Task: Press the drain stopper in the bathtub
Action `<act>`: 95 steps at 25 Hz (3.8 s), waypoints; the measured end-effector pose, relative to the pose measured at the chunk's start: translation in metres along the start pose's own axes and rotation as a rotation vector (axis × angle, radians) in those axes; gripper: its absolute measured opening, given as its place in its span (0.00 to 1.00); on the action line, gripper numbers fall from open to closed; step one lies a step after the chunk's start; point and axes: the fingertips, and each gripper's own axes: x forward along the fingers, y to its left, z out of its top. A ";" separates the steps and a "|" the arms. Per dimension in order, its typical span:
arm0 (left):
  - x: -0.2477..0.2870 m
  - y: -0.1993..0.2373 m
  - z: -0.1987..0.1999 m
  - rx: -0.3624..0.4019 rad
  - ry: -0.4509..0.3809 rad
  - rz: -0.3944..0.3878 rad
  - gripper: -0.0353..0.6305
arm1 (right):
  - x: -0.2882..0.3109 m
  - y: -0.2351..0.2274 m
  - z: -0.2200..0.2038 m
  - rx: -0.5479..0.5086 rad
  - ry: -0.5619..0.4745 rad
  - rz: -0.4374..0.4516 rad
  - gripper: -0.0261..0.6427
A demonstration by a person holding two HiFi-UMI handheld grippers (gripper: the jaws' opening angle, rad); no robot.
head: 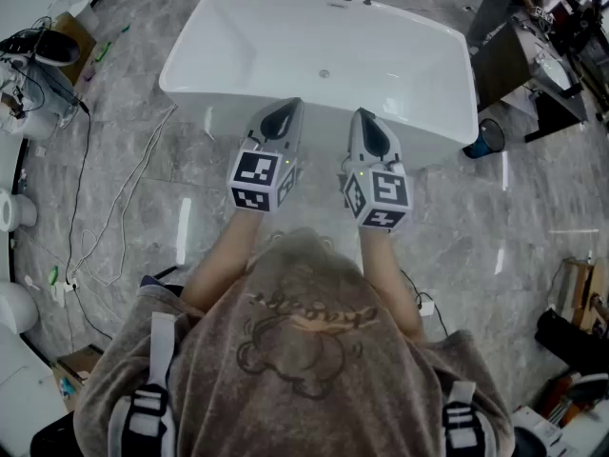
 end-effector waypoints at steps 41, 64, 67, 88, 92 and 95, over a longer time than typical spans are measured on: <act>0.056 0.061 -0.019 0.033 0.003 -0.103 0.06 | 0.061 0.000 -0.009 0.009 -0.064 -0.034 0.04; 0.306 0.117 0.014 0.018 0.014 -0.043 0.05 | 0.279 -0.164 0.019 0.019 -0.026 0.024 0.04; 0.339 0.126 0.017 0.018 0.010 -0.020 0.05 | 0.307 -0.183 0.023 0.012 -0.022 0.043 0.04; 0.440 0.136 0.021 0.031 0.005 0.007 0.05 | 0.393 -0.246 0.013 0.032 0.018 0.130 0.04; 0.453 0.138 0.024 0.043 0.003 -0.023 0.05 | 0.402 -0.252 0.014 0.036 0.019 0.112 0.04; 0.467 0.147 0.022 0.046 0.010 -0.051 0.05 | 0.417 -0.254 0.011 0.037 0.020 0.097 0.04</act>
